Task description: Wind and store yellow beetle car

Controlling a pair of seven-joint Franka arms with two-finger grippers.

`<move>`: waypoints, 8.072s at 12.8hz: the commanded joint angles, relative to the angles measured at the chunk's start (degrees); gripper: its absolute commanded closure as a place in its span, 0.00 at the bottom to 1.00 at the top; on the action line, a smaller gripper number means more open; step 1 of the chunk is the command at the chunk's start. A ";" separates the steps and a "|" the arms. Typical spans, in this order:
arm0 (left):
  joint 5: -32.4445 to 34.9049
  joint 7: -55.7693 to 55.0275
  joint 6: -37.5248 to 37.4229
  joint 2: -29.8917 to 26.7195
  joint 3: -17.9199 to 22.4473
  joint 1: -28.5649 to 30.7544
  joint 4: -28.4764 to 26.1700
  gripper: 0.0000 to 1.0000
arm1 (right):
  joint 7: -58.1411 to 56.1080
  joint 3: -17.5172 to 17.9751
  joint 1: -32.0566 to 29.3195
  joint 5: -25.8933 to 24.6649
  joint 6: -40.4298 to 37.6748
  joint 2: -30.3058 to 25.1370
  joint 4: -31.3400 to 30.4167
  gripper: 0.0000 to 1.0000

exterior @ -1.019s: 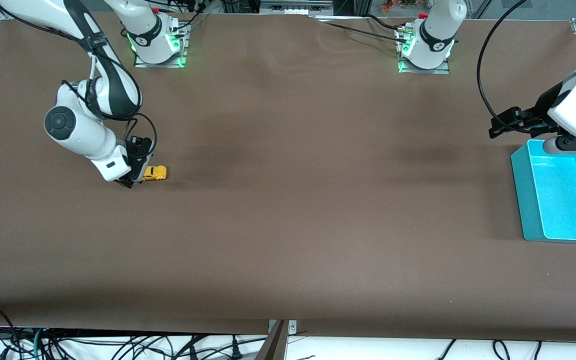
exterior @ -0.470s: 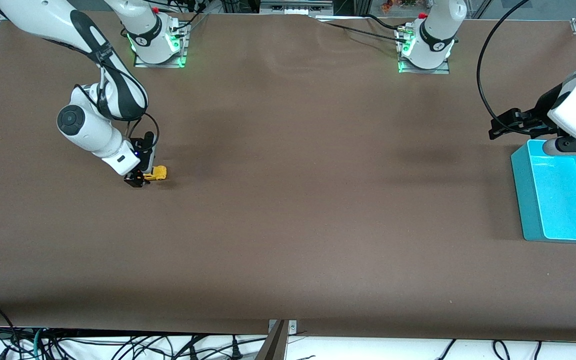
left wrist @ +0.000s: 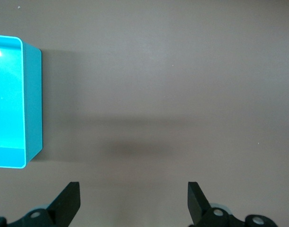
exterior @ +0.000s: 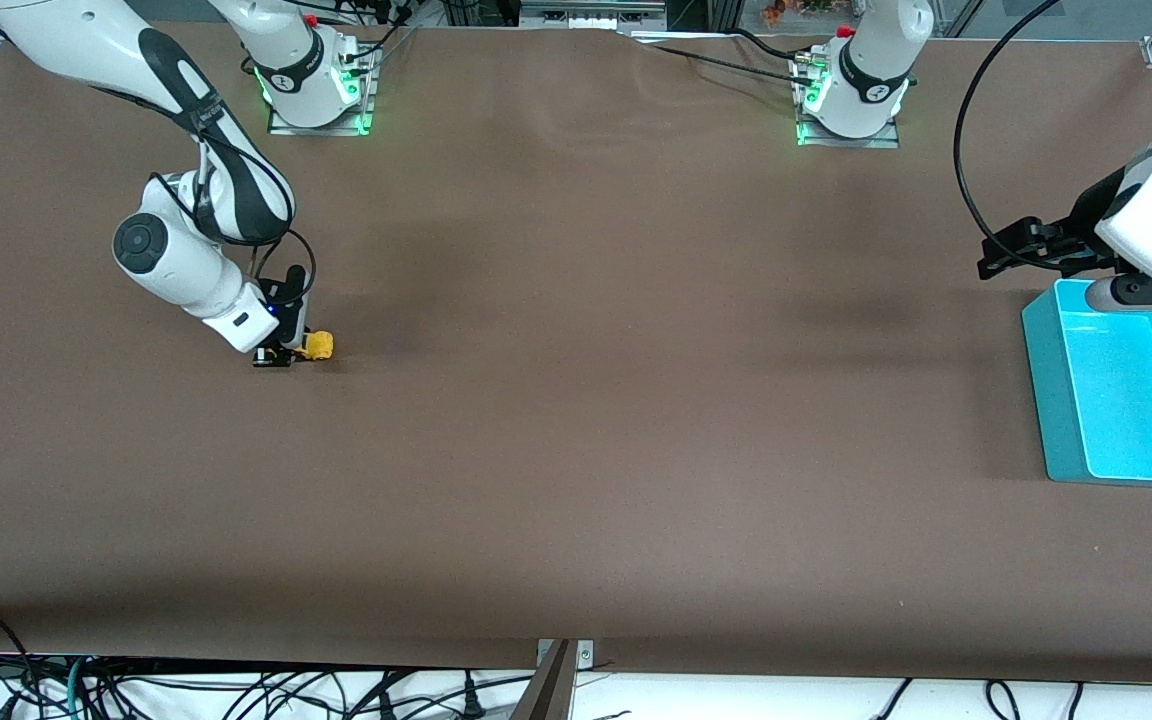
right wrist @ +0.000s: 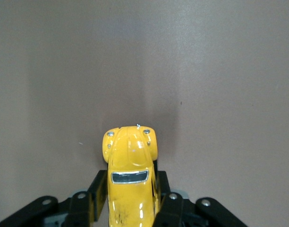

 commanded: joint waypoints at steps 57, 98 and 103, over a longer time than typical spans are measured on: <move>-1.37 1.02 -0.59 3.59 0.02 -0.07 4.63 0.00 | 73.22 8.43 -6.95 3.77 -59.50 -23.07 36.11 0.00; 7.69 80.12 67.33 12.55 -0.60 -6.66 -46.60 0.00 | 75.61 -0.45 -2.64 5.18 -58.63 -22.37 34.63 0.00; 7.77 80.21 71.04 15.20 -0.60 -6.66 -47.22 0.03 | 75.61 -0.45 -2.64 5.18 -58.63 -22.37 34.54 0.00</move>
